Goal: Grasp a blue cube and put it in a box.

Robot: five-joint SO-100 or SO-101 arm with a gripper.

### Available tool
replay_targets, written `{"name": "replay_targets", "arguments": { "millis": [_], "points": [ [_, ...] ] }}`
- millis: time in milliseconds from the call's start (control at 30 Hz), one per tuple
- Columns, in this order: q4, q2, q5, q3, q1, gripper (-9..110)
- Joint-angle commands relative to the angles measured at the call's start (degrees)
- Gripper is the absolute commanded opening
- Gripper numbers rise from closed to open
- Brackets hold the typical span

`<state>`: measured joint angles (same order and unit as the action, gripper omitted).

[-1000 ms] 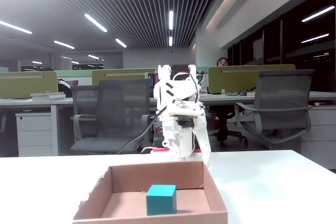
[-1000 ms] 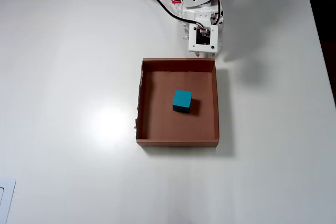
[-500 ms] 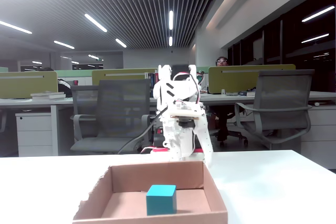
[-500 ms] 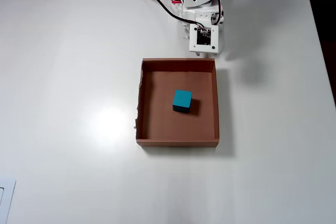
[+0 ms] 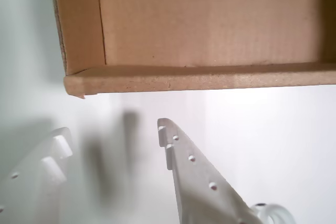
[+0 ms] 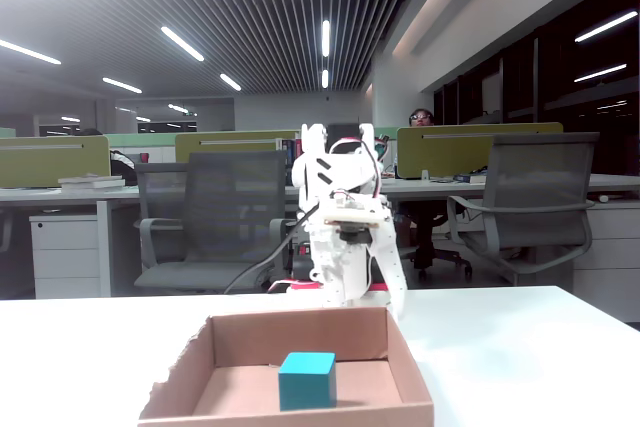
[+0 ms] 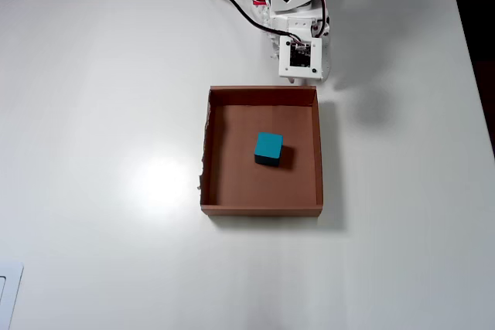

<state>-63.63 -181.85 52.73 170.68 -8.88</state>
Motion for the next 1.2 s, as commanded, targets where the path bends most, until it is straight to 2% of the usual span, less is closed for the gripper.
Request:
{"name": "replay_targets", "arguments": {
  "millis": [0, 200, 567, 967, 1167],
  "points": [
    [2.1, -0.5, -0.3, -0.4, -0.4, 21],
    [8.7, -0.5, -0.5, -0.4, 4.7, 21],
    [10.4, -0.6, -1.9, -0.4, 14.4, 21],
    [9.0, -0.6, -8.0, -0.4, 13.0, 20],
    [7.6, -0.6, -7.6, -0.4, 11.2, 20]
  ]
}}
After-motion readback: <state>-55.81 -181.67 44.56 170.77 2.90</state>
